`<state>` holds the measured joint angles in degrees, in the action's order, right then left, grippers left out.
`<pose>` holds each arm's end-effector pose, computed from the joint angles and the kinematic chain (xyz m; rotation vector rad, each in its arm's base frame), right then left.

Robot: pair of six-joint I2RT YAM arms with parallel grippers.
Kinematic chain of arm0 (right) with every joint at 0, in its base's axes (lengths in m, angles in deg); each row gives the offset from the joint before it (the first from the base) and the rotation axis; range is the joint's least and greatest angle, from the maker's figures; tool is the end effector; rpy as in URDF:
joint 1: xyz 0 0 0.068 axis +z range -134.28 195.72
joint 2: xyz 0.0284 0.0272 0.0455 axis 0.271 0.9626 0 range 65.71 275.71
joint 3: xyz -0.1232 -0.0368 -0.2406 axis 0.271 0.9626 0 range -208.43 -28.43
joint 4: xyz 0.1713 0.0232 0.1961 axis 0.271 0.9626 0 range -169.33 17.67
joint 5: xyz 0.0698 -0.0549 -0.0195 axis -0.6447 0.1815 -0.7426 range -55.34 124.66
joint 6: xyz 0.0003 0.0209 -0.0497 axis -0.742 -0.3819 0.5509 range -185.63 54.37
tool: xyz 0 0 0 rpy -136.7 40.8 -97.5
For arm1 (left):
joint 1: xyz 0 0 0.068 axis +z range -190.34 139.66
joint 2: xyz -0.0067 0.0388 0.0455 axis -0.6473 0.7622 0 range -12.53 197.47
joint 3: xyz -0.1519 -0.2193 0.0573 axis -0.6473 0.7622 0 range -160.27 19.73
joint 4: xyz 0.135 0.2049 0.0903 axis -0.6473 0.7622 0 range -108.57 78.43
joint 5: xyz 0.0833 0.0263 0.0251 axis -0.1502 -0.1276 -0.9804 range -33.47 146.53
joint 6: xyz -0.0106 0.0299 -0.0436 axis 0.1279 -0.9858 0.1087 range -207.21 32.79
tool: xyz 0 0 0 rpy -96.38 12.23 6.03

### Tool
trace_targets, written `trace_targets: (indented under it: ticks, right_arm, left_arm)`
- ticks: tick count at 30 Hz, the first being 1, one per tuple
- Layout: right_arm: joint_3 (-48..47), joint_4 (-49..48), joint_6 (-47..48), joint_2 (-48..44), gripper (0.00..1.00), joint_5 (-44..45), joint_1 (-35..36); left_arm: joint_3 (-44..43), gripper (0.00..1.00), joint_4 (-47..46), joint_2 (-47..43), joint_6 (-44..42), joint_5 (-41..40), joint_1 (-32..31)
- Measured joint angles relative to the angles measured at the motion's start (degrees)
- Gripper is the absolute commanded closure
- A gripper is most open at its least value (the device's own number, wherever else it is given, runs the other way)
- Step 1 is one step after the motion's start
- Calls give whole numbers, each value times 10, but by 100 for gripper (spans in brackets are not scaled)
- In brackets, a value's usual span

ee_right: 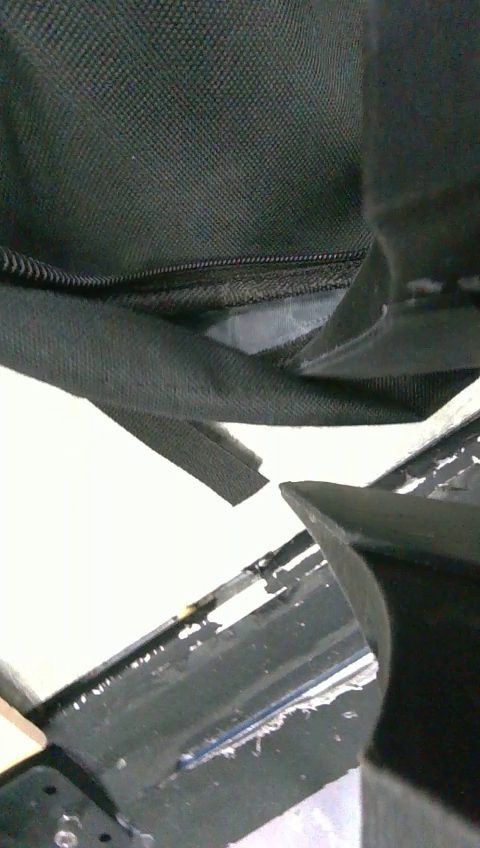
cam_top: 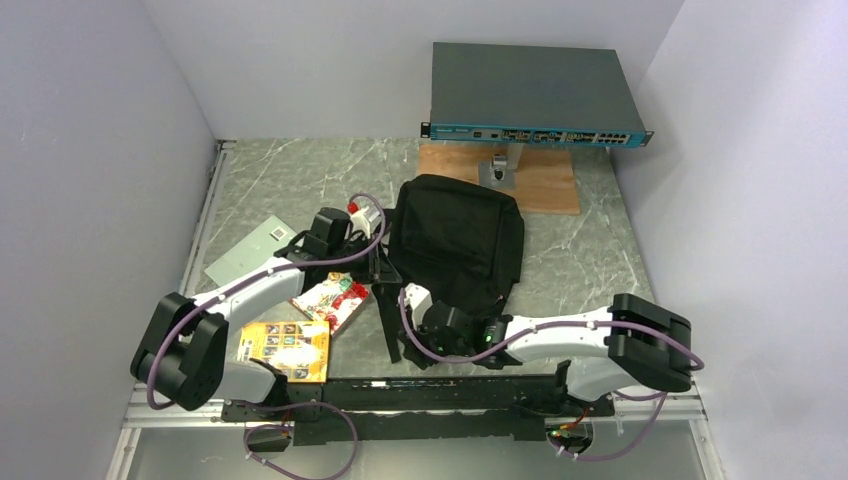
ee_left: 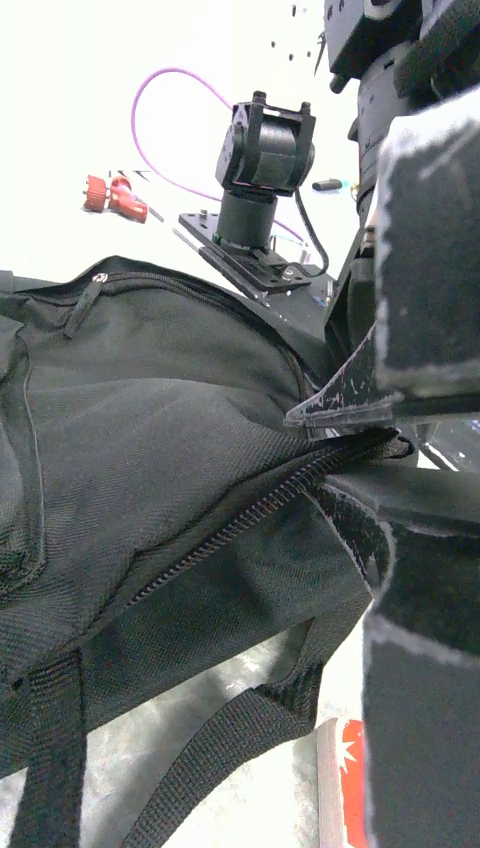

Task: Pack the student bag
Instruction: Adjust the student bag at the center of the board.

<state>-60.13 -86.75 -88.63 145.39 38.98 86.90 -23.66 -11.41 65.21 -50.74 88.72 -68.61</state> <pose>0.0880 0.2493 0.1602 -0.9407 2.2062 0.7471 0.2359 -0.1484 0.2139 0.1424 2.4681 -1.1888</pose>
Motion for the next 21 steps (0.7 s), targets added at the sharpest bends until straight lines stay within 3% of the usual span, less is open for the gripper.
trace_targets:
  ticks: [5,12,21]
  right_arm:
    - [-2,40,5,-57,35,3,6]
    - [-52,127,12,-173,22,54,5]
    - [-110,200,33,-126,24,198,-47]
  left_arm:
    - [20,99,-28,-11,14,7,2]
    - [29,100,-39,-30,22,12,2]
    - [29,100,-34,-41,21,12,2]
